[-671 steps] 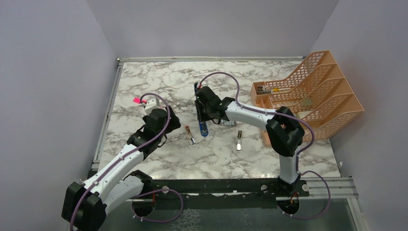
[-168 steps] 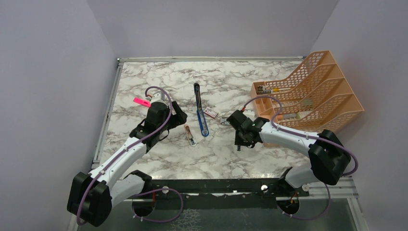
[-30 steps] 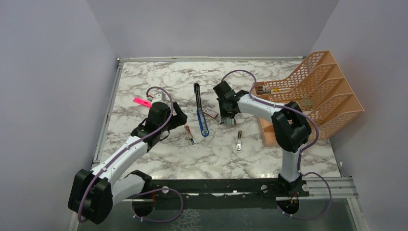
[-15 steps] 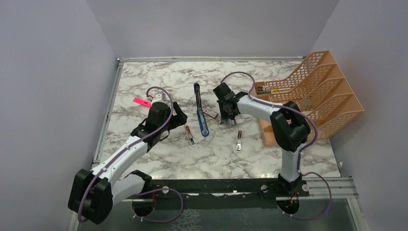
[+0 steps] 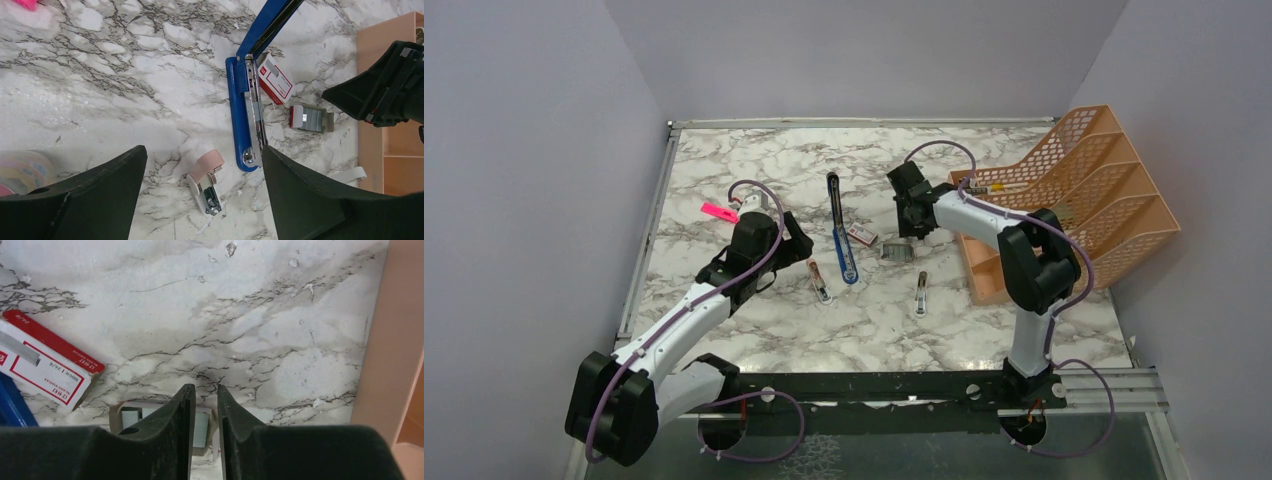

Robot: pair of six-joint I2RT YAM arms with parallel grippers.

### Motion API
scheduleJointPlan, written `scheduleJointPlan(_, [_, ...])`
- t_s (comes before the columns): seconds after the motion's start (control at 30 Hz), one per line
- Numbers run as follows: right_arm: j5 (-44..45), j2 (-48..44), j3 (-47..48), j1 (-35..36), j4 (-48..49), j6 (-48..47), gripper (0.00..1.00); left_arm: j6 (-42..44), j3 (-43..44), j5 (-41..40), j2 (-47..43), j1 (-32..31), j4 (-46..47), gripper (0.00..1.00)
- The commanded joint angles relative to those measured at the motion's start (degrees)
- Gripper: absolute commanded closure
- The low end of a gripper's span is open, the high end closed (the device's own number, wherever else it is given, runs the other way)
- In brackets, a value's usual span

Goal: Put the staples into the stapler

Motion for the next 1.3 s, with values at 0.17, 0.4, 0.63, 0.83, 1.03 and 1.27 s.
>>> scheduleJointPlan(0.17, [-0.5,2.5,0.3,-0.1,-2.0,-2.4,0.72,0.3,0.3,0.0,-1.4,0.3,0.2,0.15])
scheduleJointPlan(0.4, [-4.4,-0.7,-2.5,-0.1,-6.1,-5.1,0.73,0.3,-0.1,0.4,-1.2,0.3,0.6,0.15])
scheduleJointPlan(0.63, [-19.4,-4.2,-3.6,-0.1,-4.7,-10.1,0.72,0.1,-0.3,0.5,-1.4,0.3,1.1,0.15])
scheduleJointPlan(0.83, [-9.4,-7.0,-2.0,-0.1,-3.6,-7.7,0.68,0.2,-0.1,0.4,-1.5,0.3,1.0,0.15])
scheduleJointPlan(1.03, [-11.5,-8.4,-1.7,1.7,-2.7,-7.8,0.66,0.1,-0.1,0.3,-1.2,0.3,1.1,0.15])
scheduleJointPlan(1.27, [-8.7,-4.9,-0.7,6.3,-3.2,-4.5,0.64,0.0,0.0,0.7,-0.4,0.3,1.4,0.15])
